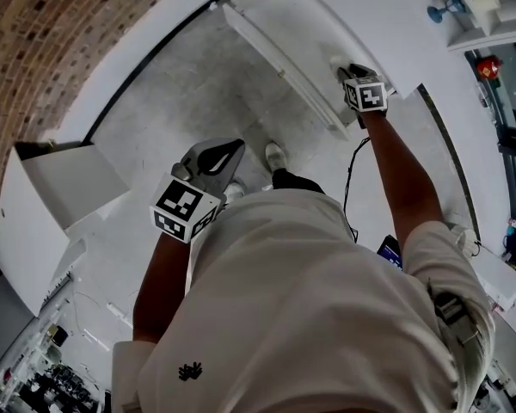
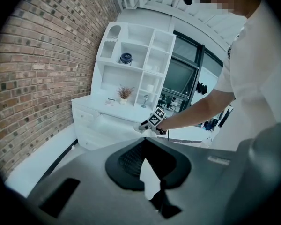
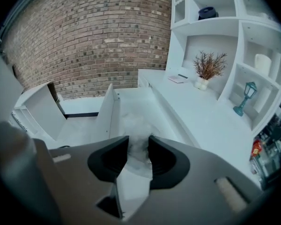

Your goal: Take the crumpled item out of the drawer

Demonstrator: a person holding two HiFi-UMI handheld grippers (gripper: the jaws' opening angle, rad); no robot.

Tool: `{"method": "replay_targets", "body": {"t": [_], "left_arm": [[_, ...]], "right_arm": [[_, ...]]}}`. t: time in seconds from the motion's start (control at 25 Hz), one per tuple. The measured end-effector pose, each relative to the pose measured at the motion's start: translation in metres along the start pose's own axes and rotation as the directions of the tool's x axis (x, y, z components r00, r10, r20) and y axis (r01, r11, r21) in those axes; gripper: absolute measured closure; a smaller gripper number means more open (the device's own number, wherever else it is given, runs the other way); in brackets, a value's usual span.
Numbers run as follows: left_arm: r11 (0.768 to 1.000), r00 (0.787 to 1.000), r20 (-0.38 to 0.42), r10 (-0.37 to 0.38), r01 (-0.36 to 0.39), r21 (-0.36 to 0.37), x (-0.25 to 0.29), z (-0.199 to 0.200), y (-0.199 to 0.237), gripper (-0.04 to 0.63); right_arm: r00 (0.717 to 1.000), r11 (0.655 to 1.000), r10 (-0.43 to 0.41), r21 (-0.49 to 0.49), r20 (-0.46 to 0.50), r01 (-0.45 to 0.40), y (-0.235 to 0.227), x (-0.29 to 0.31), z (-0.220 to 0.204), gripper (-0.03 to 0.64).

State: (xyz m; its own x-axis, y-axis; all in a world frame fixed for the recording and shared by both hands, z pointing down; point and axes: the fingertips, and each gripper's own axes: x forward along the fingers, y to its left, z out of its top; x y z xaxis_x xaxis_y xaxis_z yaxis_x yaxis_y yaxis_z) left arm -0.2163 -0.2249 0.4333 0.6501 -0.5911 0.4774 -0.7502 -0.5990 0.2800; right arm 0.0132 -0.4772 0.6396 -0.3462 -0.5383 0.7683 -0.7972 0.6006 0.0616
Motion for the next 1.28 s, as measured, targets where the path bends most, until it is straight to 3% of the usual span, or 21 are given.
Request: {"method": "replay_targets", "body": {"t": [0.48, 1.28], "left_arm": [[0.997, 0.998, 0.02, -0.061, 0.06, 0.052, -0.045, -0.021, -0.021, 0.589], [0.988, 0.99, 0.024, -0.139, 0.137, 0.066, -0.129, -0.081, -0.049, 0.589]], "right_arm": [[0.993, 0.997, -0.057, 0.057, 0.101, 0.051, 0.023, -0.091, -0.005, 0.485], [0.971, 0.996, -0.051, 0.077, 0.232, 0.034, 0.142, -0.218, -0.012, 0.488]]}}
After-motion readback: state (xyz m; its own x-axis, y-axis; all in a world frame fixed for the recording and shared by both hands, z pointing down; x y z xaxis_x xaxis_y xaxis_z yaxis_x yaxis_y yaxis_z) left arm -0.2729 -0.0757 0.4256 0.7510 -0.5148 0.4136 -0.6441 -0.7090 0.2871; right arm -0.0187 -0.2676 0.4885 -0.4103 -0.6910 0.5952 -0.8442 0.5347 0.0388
